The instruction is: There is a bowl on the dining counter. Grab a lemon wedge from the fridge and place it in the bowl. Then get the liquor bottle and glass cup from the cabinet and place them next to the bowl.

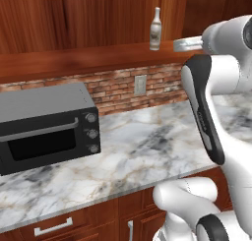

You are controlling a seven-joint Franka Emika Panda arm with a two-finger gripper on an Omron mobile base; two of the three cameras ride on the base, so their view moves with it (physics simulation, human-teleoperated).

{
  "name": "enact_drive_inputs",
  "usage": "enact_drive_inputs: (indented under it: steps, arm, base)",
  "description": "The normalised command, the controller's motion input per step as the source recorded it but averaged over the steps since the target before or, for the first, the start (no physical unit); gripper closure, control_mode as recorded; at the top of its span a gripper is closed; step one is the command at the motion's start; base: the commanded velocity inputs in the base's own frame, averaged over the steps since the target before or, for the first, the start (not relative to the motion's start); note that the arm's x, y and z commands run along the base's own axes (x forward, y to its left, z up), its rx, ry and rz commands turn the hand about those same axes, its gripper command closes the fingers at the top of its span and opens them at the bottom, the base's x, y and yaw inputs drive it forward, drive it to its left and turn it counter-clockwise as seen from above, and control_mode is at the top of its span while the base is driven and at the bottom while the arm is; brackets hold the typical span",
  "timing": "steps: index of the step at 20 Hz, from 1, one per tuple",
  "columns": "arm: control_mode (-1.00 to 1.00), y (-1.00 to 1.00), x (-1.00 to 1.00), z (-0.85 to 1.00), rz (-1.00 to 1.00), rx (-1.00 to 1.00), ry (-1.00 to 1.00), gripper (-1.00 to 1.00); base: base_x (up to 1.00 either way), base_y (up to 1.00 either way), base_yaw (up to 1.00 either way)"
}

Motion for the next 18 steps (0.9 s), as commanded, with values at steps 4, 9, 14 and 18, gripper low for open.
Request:
enact_drive_inputs:
  steps: [4, 9, 14, 18]
  arm:
    - [-1.00, 0.02, 1.00, 0.00, 0.00, 0.00, 0.07, -1.00]
    - [-1.00, 0.05, 0.84, 0.00, 0.00, 0.00, 0.05, -1.00]
    - [-1.00, 0.01, 0.66, 0.00, 0.00, 0.00, 0.03, -1.00]
    - [-1.00, 0.00, 0.58, 0.00, -0.04, 0.00, 0.03, -1.00]
  base:
    - [0.00, 0.00, 0.00]
    - [0.00, 0.00, 0.00]
    - [0.00, 0.00, 0.00]
    - [0.00, 0.00, 0.00]
